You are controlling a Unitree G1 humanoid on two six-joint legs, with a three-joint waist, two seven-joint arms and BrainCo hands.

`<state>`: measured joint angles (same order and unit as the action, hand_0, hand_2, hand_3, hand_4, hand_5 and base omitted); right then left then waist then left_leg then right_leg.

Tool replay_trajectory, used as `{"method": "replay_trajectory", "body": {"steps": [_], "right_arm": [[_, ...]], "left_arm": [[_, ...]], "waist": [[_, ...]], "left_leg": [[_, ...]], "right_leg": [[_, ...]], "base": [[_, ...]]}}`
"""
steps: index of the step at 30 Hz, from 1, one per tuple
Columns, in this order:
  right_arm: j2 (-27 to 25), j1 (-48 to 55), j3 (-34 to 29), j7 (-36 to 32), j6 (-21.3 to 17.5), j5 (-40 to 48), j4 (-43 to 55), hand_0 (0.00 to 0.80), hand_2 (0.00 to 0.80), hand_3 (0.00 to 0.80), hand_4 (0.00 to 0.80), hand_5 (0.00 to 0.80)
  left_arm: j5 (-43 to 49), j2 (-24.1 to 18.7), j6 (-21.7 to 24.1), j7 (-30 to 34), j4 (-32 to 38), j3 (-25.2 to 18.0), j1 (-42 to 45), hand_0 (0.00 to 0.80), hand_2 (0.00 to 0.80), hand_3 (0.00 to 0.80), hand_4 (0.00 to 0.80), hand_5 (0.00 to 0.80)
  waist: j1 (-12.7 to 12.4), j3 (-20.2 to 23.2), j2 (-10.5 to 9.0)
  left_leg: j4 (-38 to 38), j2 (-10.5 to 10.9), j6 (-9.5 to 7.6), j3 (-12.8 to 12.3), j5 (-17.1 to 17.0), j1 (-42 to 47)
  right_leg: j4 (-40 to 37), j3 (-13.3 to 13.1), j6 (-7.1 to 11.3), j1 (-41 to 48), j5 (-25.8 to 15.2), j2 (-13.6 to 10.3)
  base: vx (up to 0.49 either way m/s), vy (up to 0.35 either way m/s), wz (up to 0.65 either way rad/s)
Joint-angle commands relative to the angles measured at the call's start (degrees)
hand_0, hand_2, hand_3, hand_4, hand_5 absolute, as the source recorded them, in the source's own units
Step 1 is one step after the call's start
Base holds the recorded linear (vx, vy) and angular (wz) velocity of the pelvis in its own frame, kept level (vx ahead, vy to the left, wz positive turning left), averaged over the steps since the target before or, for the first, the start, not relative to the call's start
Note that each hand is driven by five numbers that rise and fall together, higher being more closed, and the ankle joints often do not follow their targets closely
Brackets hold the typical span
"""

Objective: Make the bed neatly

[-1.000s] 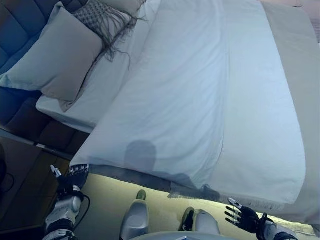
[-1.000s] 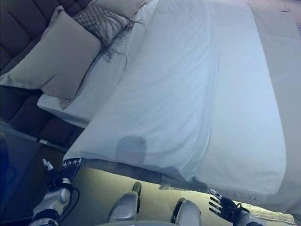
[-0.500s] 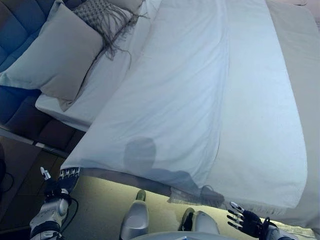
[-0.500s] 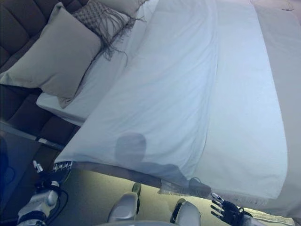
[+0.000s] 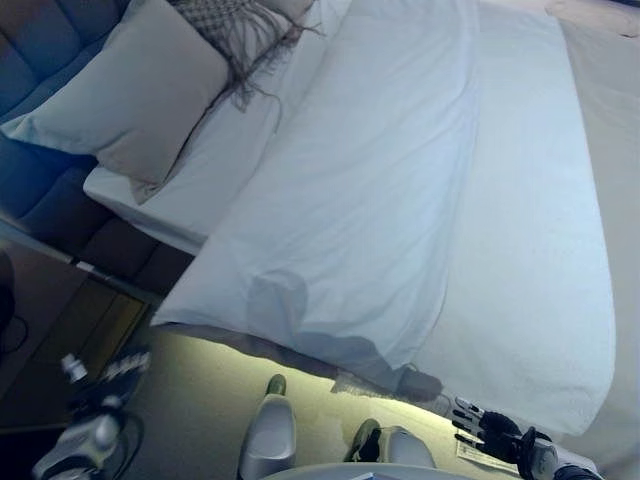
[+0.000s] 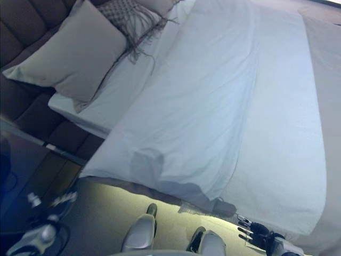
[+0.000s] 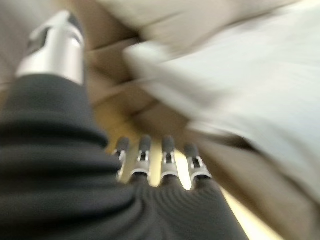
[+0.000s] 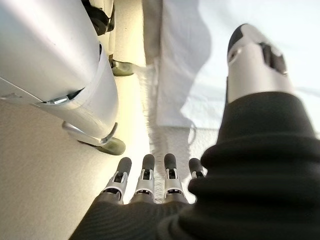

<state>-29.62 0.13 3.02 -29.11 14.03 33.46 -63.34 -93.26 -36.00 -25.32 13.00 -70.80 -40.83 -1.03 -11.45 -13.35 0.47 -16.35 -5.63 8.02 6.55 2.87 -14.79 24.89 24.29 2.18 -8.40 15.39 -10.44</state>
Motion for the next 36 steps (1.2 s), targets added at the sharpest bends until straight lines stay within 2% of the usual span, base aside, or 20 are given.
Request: {"method": "replay_trajectory", "body": {"steps": [1,5,12,16,18,24,28,29,33,35,36], "right_arm": [[1.7,-0.6,-0.6,-0.3,0.8,1.6,0.3,0.0,0.0,0.0,0.0,0.0],[1.7,-0.7,-1.2,-0.6,1.2,1.4,-0.1,0.0,0.0,0.0,0.0,0.0],[1.8,-1.0,-2.3,-0.4,1.6,1.4,0.4,0.0,0.0,0.0,0.0,0.0],[2.6,-0.6,-2.5,-0.5,1.8,1.4,1.5,0.0,0.0,0.0,0.0,0.0],[2.9,-0.6,-2.4,-0.6,1.5,1.3,1.7,0.0,0.0,0.0,0.0,0.0],[2.0,-1.2,-2.4,-1.4,-0.2,1.2,3.7,0.0,0.0,0.0,0.0,0.0],[0.3,-0.9,-1.8,-0.5,-0.4,-0.4,7.6,0.0,0.0,0.0,0.0,0.0],[-0.3,-0.6,-1.6,-0.9,-1.6,-2.9,7.9,0.0,0.0,0.0,0.0,0.0],[-2.0,-0.3,0.7,-2.3,-7.3,-11.6,6.8,0.0,0.0,0.0,0.0,0.0],[-2.2,-0.5,2.1,-2.3,-8.5,-12.7,6.1,0.0,0.0,0.0,0.0,0.0],[-1.9,-0.6,2.5,-1.4,-7.8,-10.8,5.9,0.0,0.0,0.0,0.0,0.0]], "left_arm": [[0.5,-7.8,0.4,3.0,-0.8,-2.6,7.6,0.0,0.0,0.0,0.0,0.0],[1.9,-5.7,0.0,4.2,-2.2,-1.6,7.7,0.0,0.0,0.0,0.0,0.0],[5.8,-0.2,2.0,5.8,-2.1,0.4,8.8,0.0,0.0,0.0,0.0,0.0],[11.9,3.1,4.7,7.2,-1.2,2.2,9.5,0.0,0.0,0.0,0.0,0.0],[17.8,4.5,7.7,7.9,-0.4,4.0,9.2,0.0,0.0,0.0,0.0,0.0],[34.9,7.3,19.8,4.3,2.0,12.4,8.1,0.0,0.0,0.0,0.0,0.0],[50.1,7.6,30.1,-4.9,6.7,23.0,7.1,0.0,0.0,0.0,0.0,0.0],[52.5,7.3,32.0,-6.8,8.2,25.2,7.0,0.0,0.0,0.0,0.0,0.0],[58.3,7.2,33.8,-11.3,11.1,29.9,6.1,0.0,0.0,0.0,0.0,0.0],[62.6,6.8,33.8,-11.7,10.0,32.0,5.1,0.0,0.0,0.0,0.0,0.0],[65.2,6.8,33.0,-11.1,9.4,33.6,4.4,0.0,0.0,0.0,0.0,0.0]], "waist": [[-4.1,-2.3,-5.12],[-4.0,-2.3,-5.06],[-4.3,-2.2,-4.95],[-4.3,-1.4,-5.06],[-4.2,-0.6,-5.11],[-2.7,2.1,-4.61],[-0.3,4.8,-4.09],[0.4,5.5,-3.96],[1.8,7.7,-3.65],[2.5,8.7,-3.59],[3.0,9.2,-3.54]], "left_leg": [[-9.3,4.2,-3.77,-0.5,5.1,-3.8],[-9.7,4.2,-3.66,-0.7,5.2,-3.7],[-10.4,4.6,-3.49,-0.4,5.4,-3.2],[-9.2,4.6,-3.38,-0.4,5.0,-1.7],[-7.8,4.4,-3.36,-0.5,4.5,-0.4],[-2.7,3.8,-3.4,-1.4,2.5,4.0],[2.6,3.1,-3.74,-3.6,-0.1,6.8],[4.3,2.9,-3.79,-4.4,-0.7,7.7],[9.9,2.6,-3.81,-6.4,-2.6,10.5],[12.5,2.4,-3.75,-7.4,-3.2,12.0],[13.8,2.3,-3.74,-8.0,-3.5,12.7]], "right_leg": [[-7.5,-5.4,4.17,2.0,-9.4,-4.6],[-7.2,-5.4,3.79,2.1,-9.1,-4.6],[-6.3,-5.3,3.01,2.4,-8.5,-4.4],[-7.2,-5.2,3.07,3.8,-8.7,-4.3],[-8.3,-5.2,3.12,4.8,-8.8,-4.1],[-12.7,-6.1,3.13,7.9,-10.2,-3.1],[-16.4,-7.7,3.56,8.2,-12.8,-2.3],[-17.7,-8.0,3.74,8.4,-13.6,-2.0],[-21.8,-8.6,4.19,9.2,-16.1,-1.1],[-23.7,-8.9,4.26,9.7,-17.0,-0.6],[-24.6,-9.2,4.35,9.9,-17.6,-0.4]], "base": [[-0.016,-0.008,0.16],[-0.002,-0.008,0.37],[0.002,-0.008,0.04],[0.035,-0.053,0.0],[0.068,-0.073,0.0],[0.06,-0.079,-0.08],[0.025,-0.069,-0.24],[0.015,-0.08,-0.33],[0.029,-0.114,-0.29],[0.042,-0.117,-0.24],[0.03,-0.116,-0.29]]}}
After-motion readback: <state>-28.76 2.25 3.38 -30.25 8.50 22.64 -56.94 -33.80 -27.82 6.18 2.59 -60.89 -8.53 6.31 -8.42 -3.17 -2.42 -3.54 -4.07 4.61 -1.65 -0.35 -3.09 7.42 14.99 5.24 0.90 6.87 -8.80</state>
